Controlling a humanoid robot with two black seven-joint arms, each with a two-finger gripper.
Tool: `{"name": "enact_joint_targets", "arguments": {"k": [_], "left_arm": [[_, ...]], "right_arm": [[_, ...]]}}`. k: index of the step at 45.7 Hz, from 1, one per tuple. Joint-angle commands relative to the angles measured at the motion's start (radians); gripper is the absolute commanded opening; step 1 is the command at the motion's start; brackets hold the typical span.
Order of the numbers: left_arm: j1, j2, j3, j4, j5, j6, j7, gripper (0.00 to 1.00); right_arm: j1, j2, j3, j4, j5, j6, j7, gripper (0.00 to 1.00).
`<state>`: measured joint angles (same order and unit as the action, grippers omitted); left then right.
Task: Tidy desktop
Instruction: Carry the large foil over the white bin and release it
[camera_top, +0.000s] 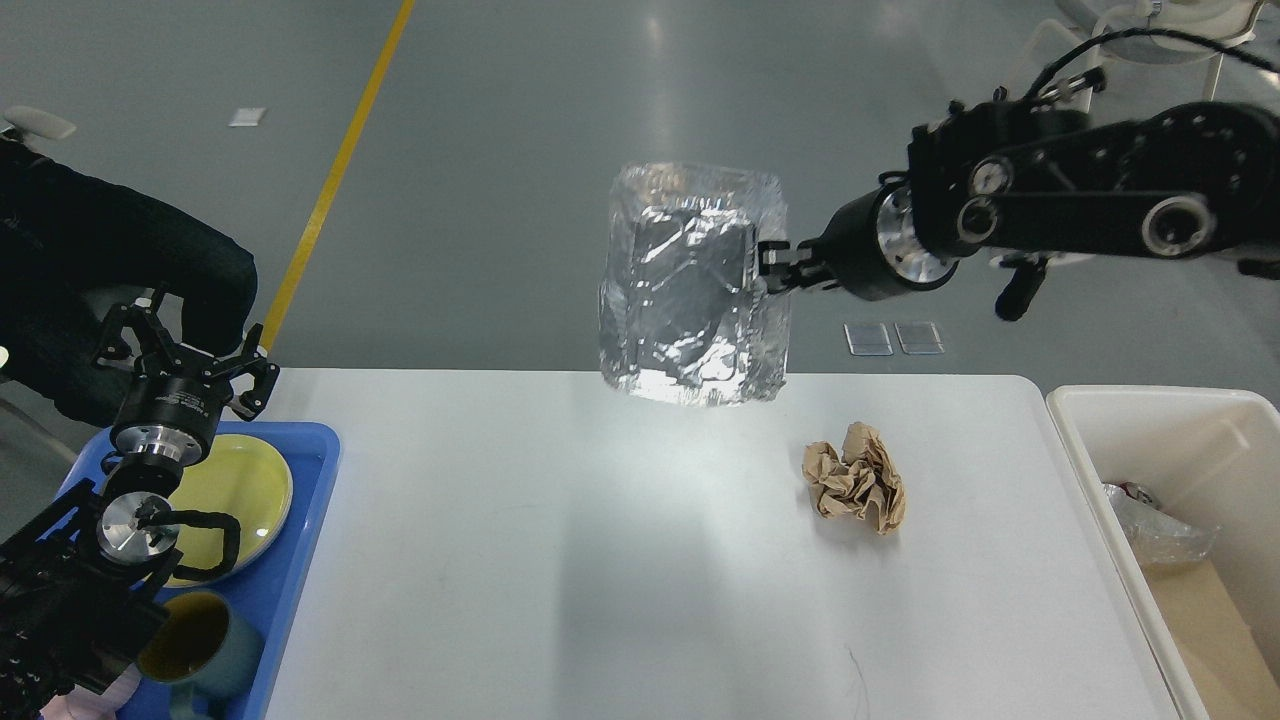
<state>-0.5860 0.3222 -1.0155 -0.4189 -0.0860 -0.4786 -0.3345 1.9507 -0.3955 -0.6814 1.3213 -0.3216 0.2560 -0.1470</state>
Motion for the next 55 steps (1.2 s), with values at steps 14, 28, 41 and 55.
{"name": "enact_joint_targets", "arguments": {"k": [14,28,41,55], "left_arm": [[0.000,0.000,0.000,0.000,0.000,0.000,0.002,0.97],[0.000,0.000,0.000,0.000,-0.001,0.000,0.000,0.97],[0.000,0.000,0.000,0.000,-0.001,0.000,0.002,0.97],[0.000,0.000,0.000,0.000,-0.001,0.000,0.002,0.97]], "right_arm": [[-0.140,-0.275,-0.102,-0.361,0.041,0.055,-0.008,0.00],[-0.584,-0.327,-0.093,-0.711,0.150,0.045,-0.006,0.00],[-0.858,-0.324,-0.092,-0.817,0.220,-0.030,-0.008,0.00],[-0.971,-0.313,-0.087,-0.852,0.222,-0.099,-0.008,1.00]]}}
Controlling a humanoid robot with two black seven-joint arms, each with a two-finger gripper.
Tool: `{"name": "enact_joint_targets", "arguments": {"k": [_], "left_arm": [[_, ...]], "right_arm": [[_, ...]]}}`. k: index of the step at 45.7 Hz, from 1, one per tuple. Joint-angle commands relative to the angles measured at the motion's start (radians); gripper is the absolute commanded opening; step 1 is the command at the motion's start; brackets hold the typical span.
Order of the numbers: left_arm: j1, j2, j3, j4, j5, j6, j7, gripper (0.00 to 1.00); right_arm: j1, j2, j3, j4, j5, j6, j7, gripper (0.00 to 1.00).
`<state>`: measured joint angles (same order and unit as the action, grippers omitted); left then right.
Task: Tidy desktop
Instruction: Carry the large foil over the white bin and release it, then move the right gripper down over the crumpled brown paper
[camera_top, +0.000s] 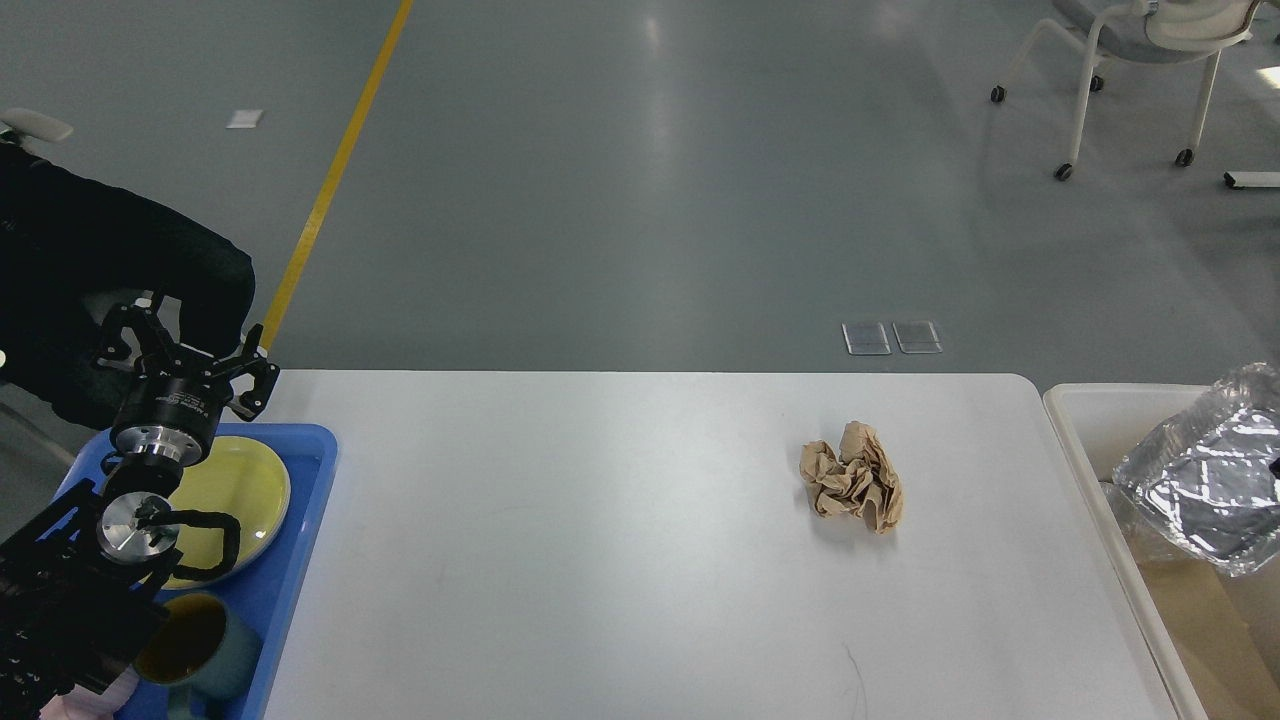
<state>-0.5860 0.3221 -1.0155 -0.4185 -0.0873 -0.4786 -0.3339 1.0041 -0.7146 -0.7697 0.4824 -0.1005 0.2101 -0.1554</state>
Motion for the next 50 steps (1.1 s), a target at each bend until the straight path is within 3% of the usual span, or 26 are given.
{"name": "enact_joint_targets", "arguments": {"k": [1,11,18,33,37,50], "left_arm": [[0.000,0.000,0.000,0.000,0.000,0.000,-0.001,0.97],[0.000,0.000,0.000,0.000,0.000,0.000,-0.001,0.97],[0.000,0.000,0.000,0.001,0.001,0.000,-0.001,0.97],[0.000,0.000,0.000,0.000,0.000,0.000,-0.001,0.97],[0.000,0.000,0.000,0.000,0.000,0.000,-0.001,0.97],[0.000,0.000,0.000,0.000,0.001,0.000,0.001,0.97]], "right_arm": [[-0.025,0.006,-0.002,-0.013,0.001,-0.066,0.000,1.00],[-0.002,0.035,-0.011,-0.010,0.002,-0.086,0.000,1.00],[0.168,0.086,-0.043,0.018,0.005,-0.072,0.000,1.00],[0.628,0.254,-0.249,0.340,0.041,-0.043,0.002,1.00],[0.732,0.300,-0.279,0.410,0.073,0.047,0.002,1.00],[1.011,0.383,-0.286,0.498,0.084,0.491,0.002,1.00]]}}
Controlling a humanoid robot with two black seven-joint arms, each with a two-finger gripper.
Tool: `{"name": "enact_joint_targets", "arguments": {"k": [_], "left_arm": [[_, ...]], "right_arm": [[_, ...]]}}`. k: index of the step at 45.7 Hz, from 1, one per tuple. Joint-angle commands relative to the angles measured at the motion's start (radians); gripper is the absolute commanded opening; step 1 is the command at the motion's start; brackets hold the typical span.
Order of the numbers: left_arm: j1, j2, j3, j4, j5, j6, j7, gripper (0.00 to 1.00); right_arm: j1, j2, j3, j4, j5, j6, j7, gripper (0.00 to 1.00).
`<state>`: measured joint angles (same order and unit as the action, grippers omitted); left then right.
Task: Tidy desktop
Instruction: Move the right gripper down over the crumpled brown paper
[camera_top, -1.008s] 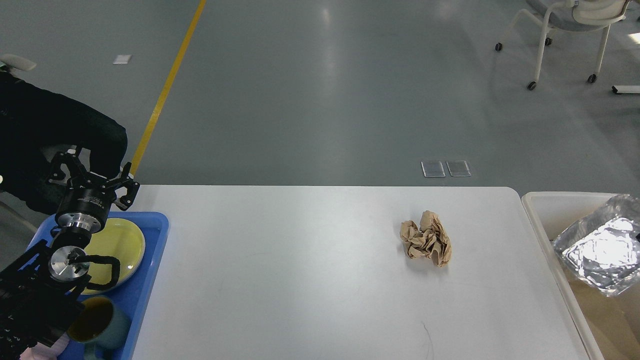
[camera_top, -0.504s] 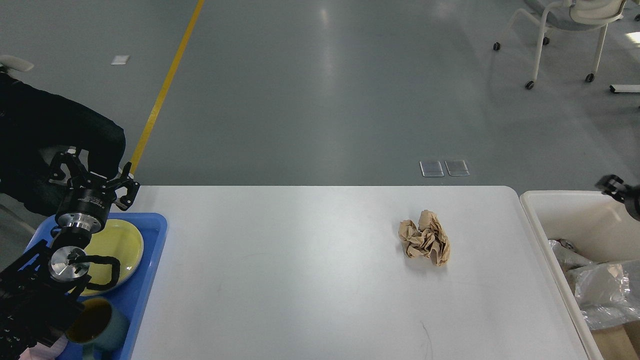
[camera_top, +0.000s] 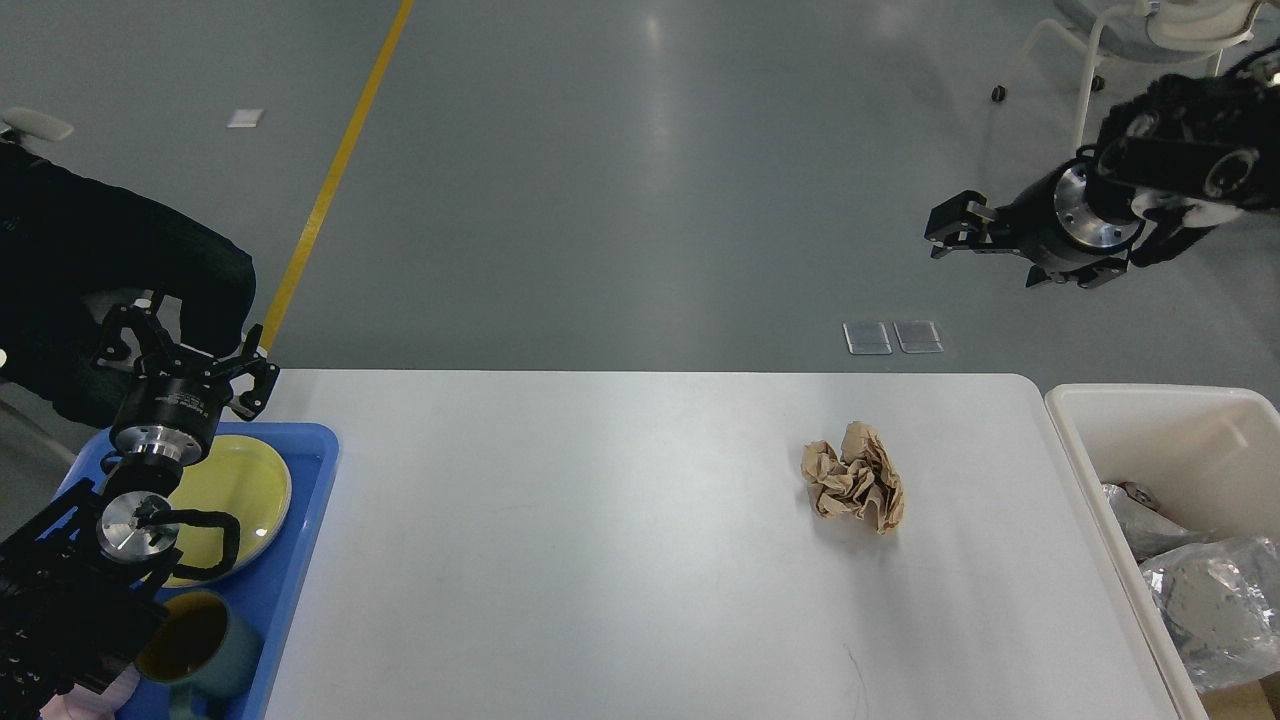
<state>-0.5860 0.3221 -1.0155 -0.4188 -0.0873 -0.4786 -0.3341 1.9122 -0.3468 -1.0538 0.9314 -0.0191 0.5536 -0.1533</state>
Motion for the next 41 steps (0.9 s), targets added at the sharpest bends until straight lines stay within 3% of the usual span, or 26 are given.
{"name": "enact_joint_targets", "arguments": {"k": [1,9,17,24,29,41], "left_arm": [[0.000,0.000,0.000,0.000,0.000,0.000,0.001,0.97],[0.000,0.000,0.000,0.000,0.000,0.000,0.001,0.97],[0.000,0.000,0.000,0.000,0.000,0.000,0.000,0.97],[0.000,0.000,0.000,0.000,0.000,0.000,0.001,0.97],[0.000,0.000,0.000,0.000,0.000,0.000,0.000,0.97],[0.000,0.000,-0.002,0.000,0.000,0.000,0.000,0.97]], "right_arm": [[0.126,0.017,-0.003,0.064,0.004,0.175,0.000,1.00],[0.323,0.014,-0.011,0.219,0.002,0.333,0.000,1.00],[0.372,0.019,-0.003,0.279,0.004,0.327,0.000,1.00],[0.151,0.025,0.037,0.235,0.004,0.200,0.000,1.00],[-0.013,0.090,0.063,0.176,0.002,0.112,0.000,1.00],[-0.251,0.207,0.118,-0.040,0.002,0.094,0.000,1.00]]}}
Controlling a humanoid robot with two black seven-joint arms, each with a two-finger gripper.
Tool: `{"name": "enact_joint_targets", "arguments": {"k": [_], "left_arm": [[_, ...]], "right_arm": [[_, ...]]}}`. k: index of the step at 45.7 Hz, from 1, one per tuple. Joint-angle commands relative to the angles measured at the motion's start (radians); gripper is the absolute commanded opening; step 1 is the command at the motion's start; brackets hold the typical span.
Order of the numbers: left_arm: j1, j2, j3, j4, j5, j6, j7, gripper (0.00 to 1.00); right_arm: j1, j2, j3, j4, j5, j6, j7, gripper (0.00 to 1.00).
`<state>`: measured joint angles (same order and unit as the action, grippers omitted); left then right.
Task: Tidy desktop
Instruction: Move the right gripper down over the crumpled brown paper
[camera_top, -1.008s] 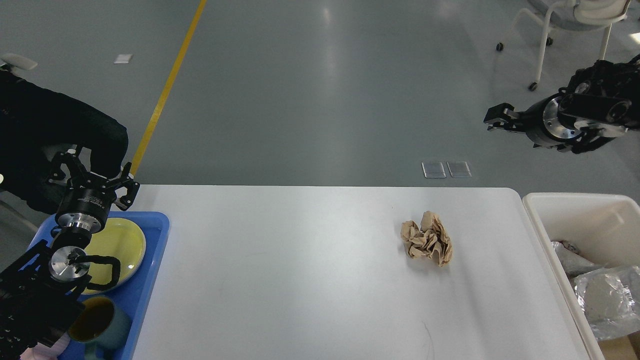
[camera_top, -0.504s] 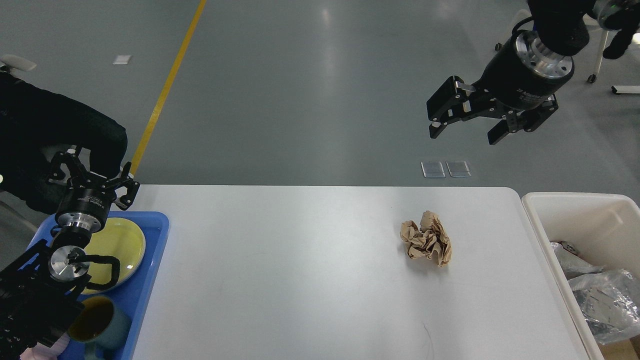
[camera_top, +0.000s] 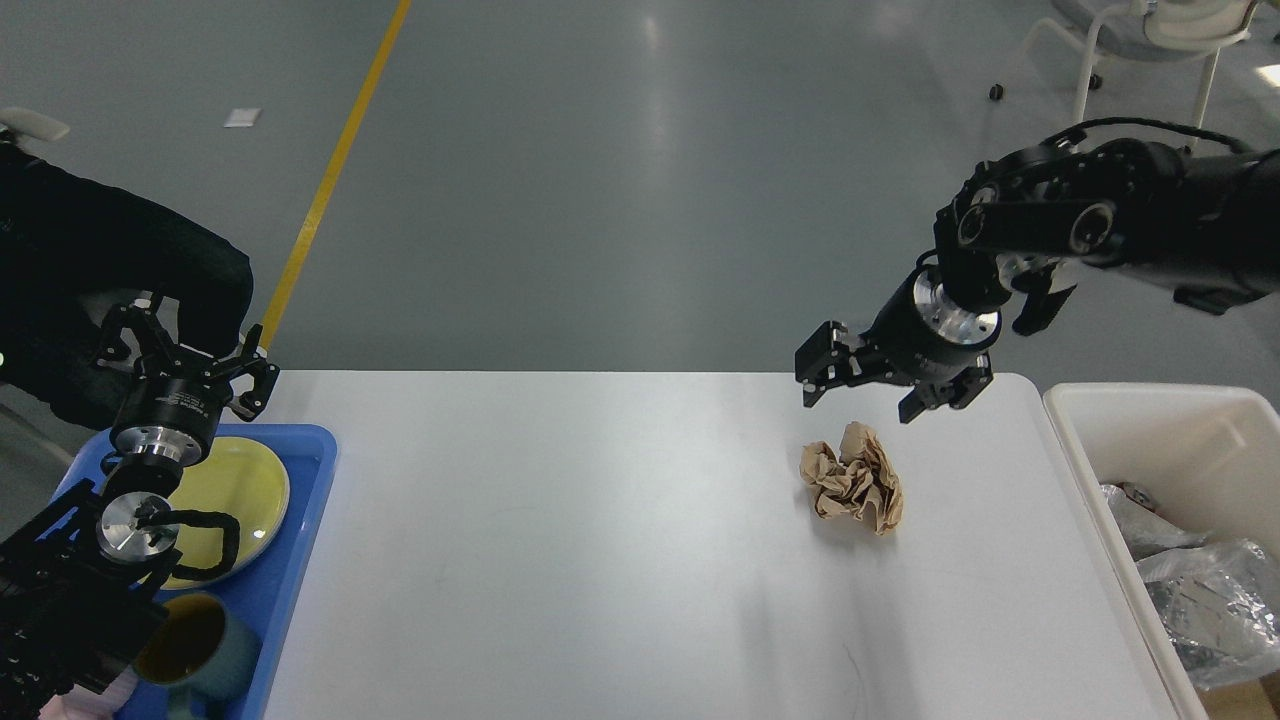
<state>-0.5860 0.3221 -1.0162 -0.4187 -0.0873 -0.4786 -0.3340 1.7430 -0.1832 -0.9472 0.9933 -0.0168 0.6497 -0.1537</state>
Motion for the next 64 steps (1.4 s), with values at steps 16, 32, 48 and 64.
{"name": "enact_joint_targets", "arguments": {"k": [16,32,48,64], "left_arm": [[0.000,0.000,-0.001,0.000,0.001,0.000,0.001,0.97],[0.000,0.000,-0.001,0.000,0.001,0.000,0.000,0.97],[0.000,0.000,-0.001,0.000,0.000,0.000,0.001,0.97],[0.000,0.000,-0.001,0.000,0.000,0.000,0.000,0.97]], "right_arm": [[-0.229,0.087,0.027,-0.292,0.020,-0.054,0.000,1.00],[-0.307,0.102,0.024,-0.317,0.031,-0.085,0.000,1.00],[-0.364,0.136,0.016,-0.375,0.034,-0.076,0.000,1.00],[-0.361,0.136,0.008,-0.374,0.020,-0.071,0.000,1.00]]}}
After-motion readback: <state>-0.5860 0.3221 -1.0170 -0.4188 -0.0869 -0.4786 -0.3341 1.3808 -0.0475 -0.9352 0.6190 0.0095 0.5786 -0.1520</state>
